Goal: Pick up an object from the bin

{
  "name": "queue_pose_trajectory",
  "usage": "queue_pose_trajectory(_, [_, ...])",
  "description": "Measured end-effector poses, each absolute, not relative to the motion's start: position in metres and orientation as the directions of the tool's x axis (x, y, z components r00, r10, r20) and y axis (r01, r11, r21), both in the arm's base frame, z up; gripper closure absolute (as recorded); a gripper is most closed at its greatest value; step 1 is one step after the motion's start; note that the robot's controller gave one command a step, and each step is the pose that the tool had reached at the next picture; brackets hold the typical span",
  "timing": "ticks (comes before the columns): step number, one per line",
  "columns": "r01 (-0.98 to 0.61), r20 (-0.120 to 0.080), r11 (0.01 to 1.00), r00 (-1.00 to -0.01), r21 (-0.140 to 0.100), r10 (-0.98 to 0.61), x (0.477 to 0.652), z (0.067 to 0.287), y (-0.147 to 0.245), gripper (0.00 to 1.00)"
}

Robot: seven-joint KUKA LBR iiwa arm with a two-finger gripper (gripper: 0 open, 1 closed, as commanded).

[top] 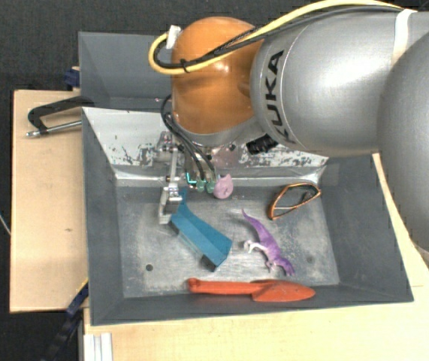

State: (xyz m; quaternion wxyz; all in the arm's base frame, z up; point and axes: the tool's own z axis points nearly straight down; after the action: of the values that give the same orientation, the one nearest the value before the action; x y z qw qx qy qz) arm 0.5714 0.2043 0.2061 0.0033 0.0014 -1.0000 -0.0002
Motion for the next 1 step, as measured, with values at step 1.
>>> queue_pose_trajectory(1, [-0.001,-0.001,1.0,-1.0,0.002,-0.001,0.5734,0.2105,0.2032,0.0])
